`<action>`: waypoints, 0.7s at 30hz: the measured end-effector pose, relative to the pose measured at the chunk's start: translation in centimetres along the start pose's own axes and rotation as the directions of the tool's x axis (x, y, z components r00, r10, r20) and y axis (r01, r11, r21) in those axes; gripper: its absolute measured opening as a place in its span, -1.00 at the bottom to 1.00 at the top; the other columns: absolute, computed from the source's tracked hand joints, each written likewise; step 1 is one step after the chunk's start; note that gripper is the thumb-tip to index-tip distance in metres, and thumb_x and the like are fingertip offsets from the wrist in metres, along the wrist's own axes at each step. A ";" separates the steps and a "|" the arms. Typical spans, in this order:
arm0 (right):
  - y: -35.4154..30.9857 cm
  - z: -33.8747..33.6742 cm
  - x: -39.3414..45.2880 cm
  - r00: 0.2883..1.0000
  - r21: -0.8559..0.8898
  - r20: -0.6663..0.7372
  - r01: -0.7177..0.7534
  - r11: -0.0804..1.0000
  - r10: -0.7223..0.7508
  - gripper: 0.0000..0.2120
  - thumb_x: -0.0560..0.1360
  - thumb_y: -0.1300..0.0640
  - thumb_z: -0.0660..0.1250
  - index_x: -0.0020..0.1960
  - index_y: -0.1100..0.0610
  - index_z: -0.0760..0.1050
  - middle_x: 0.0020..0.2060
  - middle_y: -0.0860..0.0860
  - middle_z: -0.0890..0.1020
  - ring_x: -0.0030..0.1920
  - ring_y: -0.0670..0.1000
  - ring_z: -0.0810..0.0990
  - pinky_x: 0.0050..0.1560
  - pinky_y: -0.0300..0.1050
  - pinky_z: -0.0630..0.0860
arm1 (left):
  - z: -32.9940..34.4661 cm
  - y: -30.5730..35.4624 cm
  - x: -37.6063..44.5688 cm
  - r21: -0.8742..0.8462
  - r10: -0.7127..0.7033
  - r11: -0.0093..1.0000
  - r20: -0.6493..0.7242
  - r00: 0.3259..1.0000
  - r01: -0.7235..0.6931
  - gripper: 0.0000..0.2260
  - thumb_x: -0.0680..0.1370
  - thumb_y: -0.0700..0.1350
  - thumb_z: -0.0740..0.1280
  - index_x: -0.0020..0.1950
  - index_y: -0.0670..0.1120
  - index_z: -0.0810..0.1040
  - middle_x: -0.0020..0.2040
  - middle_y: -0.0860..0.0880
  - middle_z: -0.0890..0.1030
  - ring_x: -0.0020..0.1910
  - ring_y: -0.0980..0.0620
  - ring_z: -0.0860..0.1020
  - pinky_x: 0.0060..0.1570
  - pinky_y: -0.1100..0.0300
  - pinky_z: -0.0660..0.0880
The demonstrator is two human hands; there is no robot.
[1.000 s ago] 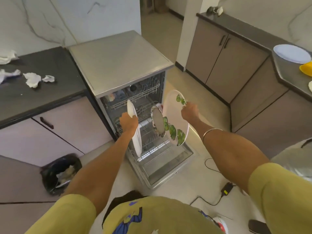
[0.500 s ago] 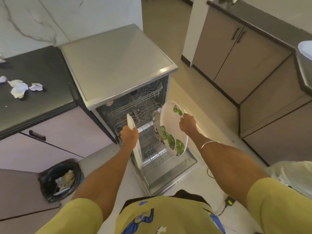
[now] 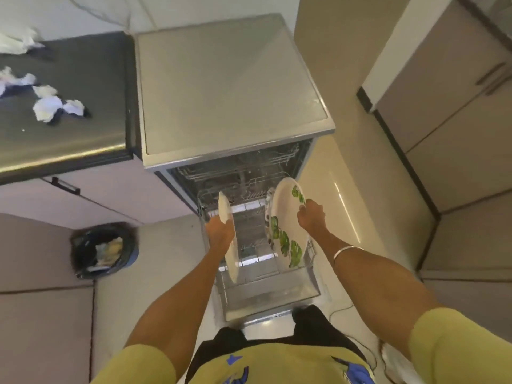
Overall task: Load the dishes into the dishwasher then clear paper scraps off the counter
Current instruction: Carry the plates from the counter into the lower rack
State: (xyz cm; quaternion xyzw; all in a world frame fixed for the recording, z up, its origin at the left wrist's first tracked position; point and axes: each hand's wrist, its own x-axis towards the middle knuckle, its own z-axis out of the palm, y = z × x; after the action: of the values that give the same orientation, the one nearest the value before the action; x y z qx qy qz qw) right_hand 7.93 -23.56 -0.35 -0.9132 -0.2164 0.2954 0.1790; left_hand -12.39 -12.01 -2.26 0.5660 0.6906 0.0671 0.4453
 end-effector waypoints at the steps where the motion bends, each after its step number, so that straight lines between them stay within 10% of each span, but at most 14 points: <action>1: -0.3 0.0 0.8 1.000 0.008 0.029 0.003 1.000 -0.003 -0.73 0.62 0.15 0.19 0.23 0.29 0.47 0.15 0.25 0.59 0.16 0.28 0.55 0.13 0.06 0.49 | 0.6 0.1 0.2 -0.008 -0.023 1.000 -0.007 1.000 0.023 -0.62 0.59 -0.15 0.32 0.36 -0.29 0.43 0.24 -0.25 0.56 0.18 -0.24 0.56 0.12 -0.09 0.53; 11: 0.5 3.7 9.9 0.971 0.088 0.232 0.038 0.995 -0.058 -0.70 0.59 0.25 0.22 0.30 0.26 0.48 0.12 0.22 0.61 0.16 0.22 0.59 -0.05 -0.09 0.47 | 10.4 -0.6 5.5 -0.118 -0.223 0.970 -0.075 0.972 0.214 -0.60 0.55 -0.18 0.37 0.33 -0.32 0.46 0.19 -0.27 0.58 0.09 -0.22 0.60 -0.06 0.03 0.56; 21: 4.0 12.8 14.9 0.990 0.140 0.141 -0.005 0.990 -0.015 -0.70 0.60 0.23 0.23 0.30 0.28 0.43 0.10 0.20 0.62 0.03 0.13 0.62 -0.07 -0.17 0.53 | 19.0 -0.4 10.9 -0.114 -0.085 0.991 -0.102 0.991 0.073 -0.69 0.59 -0.24 0.31 0.31 -0.33 0.49 0.13 -0.21 0.60 0.06 -0.12 0.60 -0.16 0.33 0.48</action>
State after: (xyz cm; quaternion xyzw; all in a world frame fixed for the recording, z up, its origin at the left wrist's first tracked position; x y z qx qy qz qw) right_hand 12.06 -16.92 -18.83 -0.8745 -0.2096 0.3735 0.2278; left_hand 0.84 -10.81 -19.62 0.5085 0.7304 0.1173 0.4406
